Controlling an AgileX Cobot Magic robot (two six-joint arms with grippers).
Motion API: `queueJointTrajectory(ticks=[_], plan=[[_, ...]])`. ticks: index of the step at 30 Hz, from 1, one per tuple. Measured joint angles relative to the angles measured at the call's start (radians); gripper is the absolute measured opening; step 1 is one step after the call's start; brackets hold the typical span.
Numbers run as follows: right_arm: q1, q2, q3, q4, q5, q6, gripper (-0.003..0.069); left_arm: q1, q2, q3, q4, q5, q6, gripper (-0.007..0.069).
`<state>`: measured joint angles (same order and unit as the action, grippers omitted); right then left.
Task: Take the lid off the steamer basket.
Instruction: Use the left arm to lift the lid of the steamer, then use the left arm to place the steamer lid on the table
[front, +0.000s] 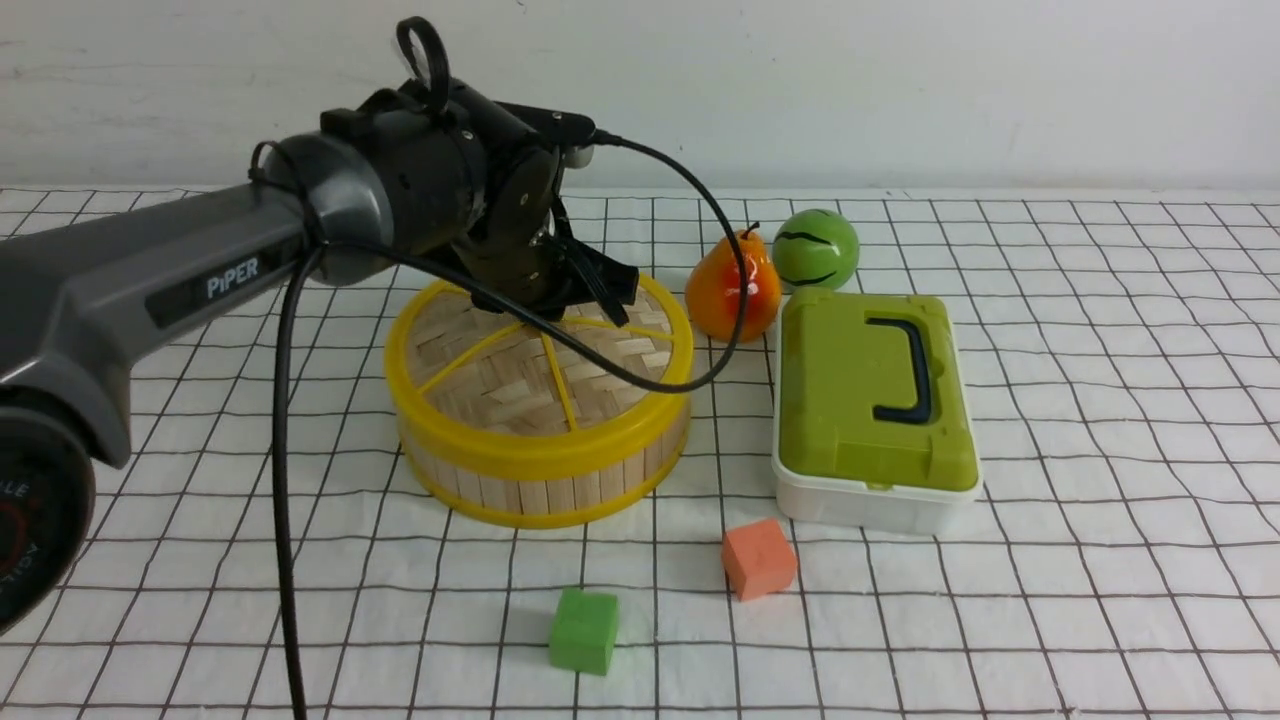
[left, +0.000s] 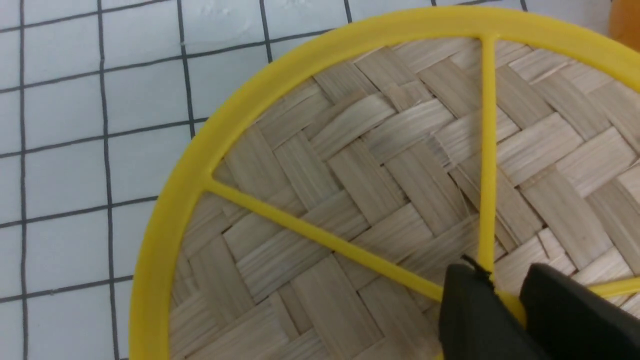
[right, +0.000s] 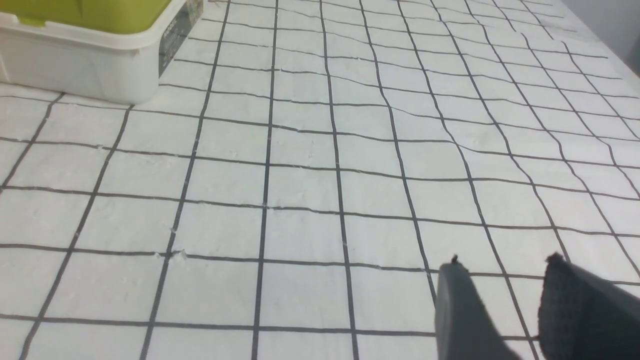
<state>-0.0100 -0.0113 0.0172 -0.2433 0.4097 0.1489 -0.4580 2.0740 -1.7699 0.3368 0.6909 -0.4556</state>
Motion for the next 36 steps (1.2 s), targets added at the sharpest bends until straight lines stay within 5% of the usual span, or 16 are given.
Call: queueJointTrajectory(ticks=[12, 19, 26, 36], plan=[[0.000, 0.000, 0.000, 0.000, 0.000, 0.000, 0.0240, 0.019, -0.388, -0.049, 0.035, 0.114, 0.067, 0.0109], [0.000, 0.000, 0.000, 0.000, 0.000, 0.000, 0.0240, 0.241, -0.537, -0.018, 0.091, 0.151, 0.036, 0.0109], [0.000, 0.000, 0.000, 0.000, 0.000, 0.000, 0.0240, 0.452, -0.442, 0.318, 0.011, -0.085, -0.061, 0.0109], [0.000, 0.000, 0.000, 0.000, 0.000, 0.000, 0.0240, 0.477, -0.188, 0.432, 0.003, -0.237, -0.108, 0.0109]])
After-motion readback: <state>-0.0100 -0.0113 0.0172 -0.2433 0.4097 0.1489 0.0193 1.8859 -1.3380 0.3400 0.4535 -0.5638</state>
